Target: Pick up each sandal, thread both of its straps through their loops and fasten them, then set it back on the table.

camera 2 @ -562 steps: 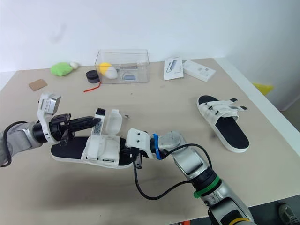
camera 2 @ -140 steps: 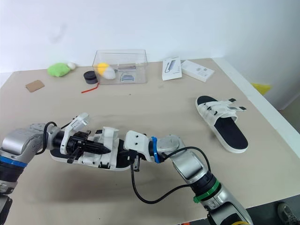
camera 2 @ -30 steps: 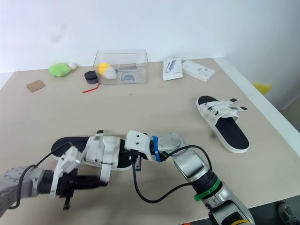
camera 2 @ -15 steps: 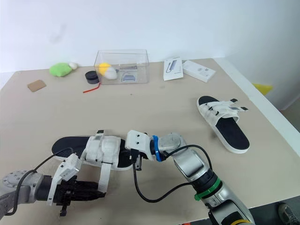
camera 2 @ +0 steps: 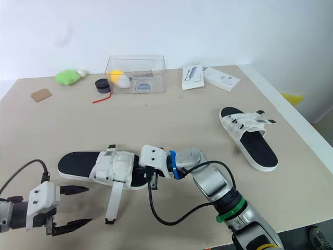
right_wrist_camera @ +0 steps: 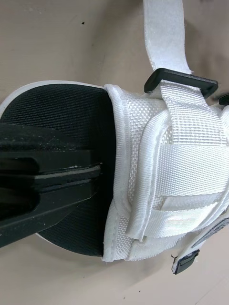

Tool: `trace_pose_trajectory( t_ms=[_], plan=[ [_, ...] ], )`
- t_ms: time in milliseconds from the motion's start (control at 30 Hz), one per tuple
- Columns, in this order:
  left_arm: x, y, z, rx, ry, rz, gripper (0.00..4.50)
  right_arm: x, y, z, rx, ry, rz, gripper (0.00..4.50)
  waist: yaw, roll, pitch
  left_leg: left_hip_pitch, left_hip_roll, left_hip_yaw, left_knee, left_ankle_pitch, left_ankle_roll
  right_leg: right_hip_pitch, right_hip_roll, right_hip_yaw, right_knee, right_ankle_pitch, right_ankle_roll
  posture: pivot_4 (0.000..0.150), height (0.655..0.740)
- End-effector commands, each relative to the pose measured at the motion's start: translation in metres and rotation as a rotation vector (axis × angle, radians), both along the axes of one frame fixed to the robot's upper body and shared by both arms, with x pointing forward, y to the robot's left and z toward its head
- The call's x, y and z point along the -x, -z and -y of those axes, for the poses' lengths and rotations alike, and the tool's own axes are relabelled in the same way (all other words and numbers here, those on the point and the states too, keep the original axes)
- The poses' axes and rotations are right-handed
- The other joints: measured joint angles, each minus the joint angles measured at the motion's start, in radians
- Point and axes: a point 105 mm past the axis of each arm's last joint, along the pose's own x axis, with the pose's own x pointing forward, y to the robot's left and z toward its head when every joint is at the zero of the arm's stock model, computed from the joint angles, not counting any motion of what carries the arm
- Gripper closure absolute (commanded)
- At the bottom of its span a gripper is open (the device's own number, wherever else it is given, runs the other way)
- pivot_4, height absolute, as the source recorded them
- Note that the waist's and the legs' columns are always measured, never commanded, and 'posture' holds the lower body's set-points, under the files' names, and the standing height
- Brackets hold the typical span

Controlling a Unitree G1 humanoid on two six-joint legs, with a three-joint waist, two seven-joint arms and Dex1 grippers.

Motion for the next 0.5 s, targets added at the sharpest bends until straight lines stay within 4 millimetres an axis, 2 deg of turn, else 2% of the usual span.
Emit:
trace_pose_trajectory(
  t_ms=[33,167,267,400,500],
  plan=[
    [-0.007,-0.015,0.008,-0.157,0.251,0.512,0.05,0.009,0.032,0.006,0.098,-0.012,-0.099,4.5,0.002,0.0,0.0,0.0,0.0,0.001,0.0,0.0,0.0,0.0,-0.001,-0.001,0.0,0.0,0.0,0.15,0.74],
    [-0.003,-0.012,0.013,-0.17,0.393,0.734,0.05,0.009,0.031,0.007,0.099,-0.011,-0.098,4.5,-0.001,-0.003,-0.002,-0.001,0.002,0.003,-0.001,0.0,0.0,0.0,-0.005,-0.004,-0.001,0.001,-0.002,0.15,0.74],
    [0.002,-0.014,0.024,-0.141,0.478,0.856,0.05,0.008,0.031,0.007,0.106,-0.018,-0.088,4.5,-0.001,-0.004,-0.003,0.0,0.001,0.006,-0.002,-0.002,0.003,0.0,-0.007,-0.005,-0.001,0.003,0.003,0.15,0.74],
    [0.005,-0.01,0.039,-0.103,0.578,0.915,0.05,0.008,0.031,0.006,0.109,-0.022,-0.085,4.5,0.0,-0.006,-0.005,0.0,0.0,0.011,-0.001,-0.002,0.004,0.001,-0.009,-0.005,-0.001,0.004,0.005,0.15,0.74],
    [-0.002,-0.011,0.033,-0.116,0.545,0.917,0.05,0.009,0.031,0.007,0.115,-0.022,-0.08,4.5,0.0,-0.006,-0.005,0.0,0.001,0.011,0.0,-0.002,0.004,0.001,-0.009,-0.005,-0.001,0.004,0.009,0.15,0.74]
  ],
)
